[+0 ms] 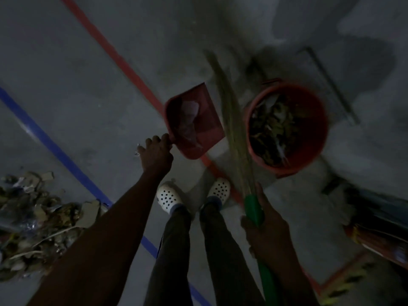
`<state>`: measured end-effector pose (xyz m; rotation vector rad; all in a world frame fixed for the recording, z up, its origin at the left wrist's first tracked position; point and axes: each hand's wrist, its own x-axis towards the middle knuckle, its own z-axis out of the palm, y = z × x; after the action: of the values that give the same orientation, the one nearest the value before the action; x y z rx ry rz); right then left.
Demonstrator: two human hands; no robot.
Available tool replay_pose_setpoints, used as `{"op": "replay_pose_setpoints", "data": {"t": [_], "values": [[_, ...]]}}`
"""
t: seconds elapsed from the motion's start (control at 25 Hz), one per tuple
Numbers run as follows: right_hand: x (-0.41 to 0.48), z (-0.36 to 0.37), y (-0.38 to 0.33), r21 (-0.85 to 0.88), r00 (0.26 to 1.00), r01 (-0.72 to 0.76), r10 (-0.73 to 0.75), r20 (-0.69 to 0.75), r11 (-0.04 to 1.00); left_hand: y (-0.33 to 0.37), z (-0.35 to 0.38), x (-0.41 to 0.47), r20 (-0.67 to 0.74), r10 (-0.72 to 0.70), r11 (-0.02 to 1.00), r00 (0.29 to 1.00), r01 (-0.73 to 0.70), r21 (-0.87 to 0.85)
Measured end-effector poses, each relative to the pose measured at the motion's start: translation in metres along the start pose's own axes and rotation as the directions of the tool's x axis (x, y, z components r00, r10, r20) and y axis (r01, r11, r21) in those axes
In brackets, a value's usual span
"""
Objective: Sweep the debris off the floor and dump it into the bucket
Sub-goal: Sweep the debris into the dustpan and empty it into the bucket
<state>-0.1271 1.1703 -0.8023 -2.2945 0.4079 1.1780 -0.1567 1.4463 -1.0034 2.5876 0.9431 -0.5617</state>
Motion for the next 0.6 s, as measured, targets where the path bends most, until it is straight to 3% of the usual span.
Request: {"op": "replay_pose_setpoints", "data": {"t": [0.16,0.36,0.4,0.52,0.6], "values": [[-0.023,-0.074,-0.007,0.133,0.991,0.018,0.000,-0.132,0.991,0.096,-0.073,-0.047,0.049,0.107,0.994,0.993,-0.108,0.020],[-0.031,-0.130,0.005,0.286,0.987,0.020,0.026,-0.157,0.958,0.218,-0.119,-0.071,0.151,0.248,0.965,0.957,-0.258,0.052],[-0.030,-0.139,0.012,0.318,0.985,0.009,0.047,-0.168,0.948,0.248,-0.122,-0.070,0.168,0.279,0.959,0.945,-0.284,0.003],[-0.025,-0.166,0.040,0.355,0.974,-0.017,0.095,-0.203,0.935,0.331,-0.139,-0.079,0.286,0.249,0.933,0.925,-0.150,-0.328],[-0.031,-0.183,0.061,0.334,0.976,-0.035,0.104,-0.191,0.942,0.362,-0.151,-0.100,0.397,0.285,0.916,0.872,-0.127,-0.380]]}}
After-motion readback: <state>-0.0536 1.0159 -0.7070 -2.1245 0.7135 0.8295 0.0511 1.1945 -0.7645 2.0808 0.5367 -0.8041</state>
